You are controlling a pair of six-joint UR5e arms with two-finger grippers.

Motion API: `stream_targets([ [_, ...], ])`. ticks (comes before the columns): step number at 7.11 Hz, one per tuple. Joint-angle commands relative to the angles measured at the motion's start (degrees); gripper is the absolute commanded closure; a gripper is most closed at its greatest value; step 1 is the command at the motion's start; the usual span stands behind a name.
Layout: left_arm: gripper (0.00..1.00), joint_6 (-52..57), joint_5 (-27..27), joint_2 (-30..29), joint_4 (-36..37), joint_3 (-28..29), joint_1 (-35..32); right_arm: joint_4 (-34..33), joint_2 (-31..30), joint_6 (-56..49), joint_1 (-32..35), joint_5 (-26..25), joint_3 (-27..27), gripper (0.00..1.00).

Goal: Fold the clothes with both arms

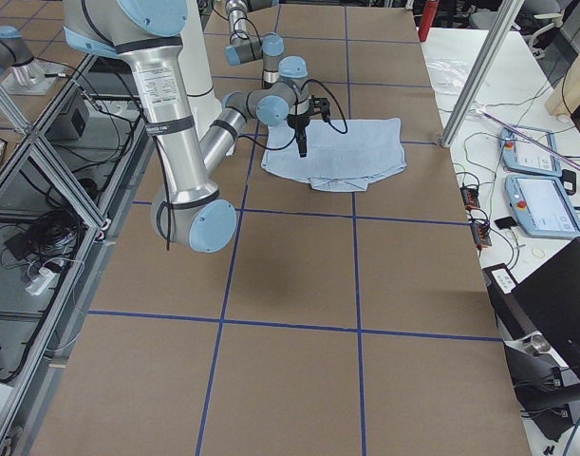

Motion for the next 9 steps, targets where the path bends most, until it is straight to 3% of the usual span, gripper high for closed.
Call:
stream_targets([
  [1,0.39,0.00,-0.09,0.00,0.00,0.05,-0.03,0.00,0.00,0.01,0.05,-0.02,0.18,0.00],
  [6,0.47,0.00,-0.09,-0.09,-0.09,0.84,0.24,0.00,-0.09,0.01,0.14,0.07,0.18,0.00],
  [9,0.64,0.00,-0.18,-0.09,-0.09,0.67,0.15,0.00,-0.17,0.01,0.14,-0.02,0.18,0.00],
])
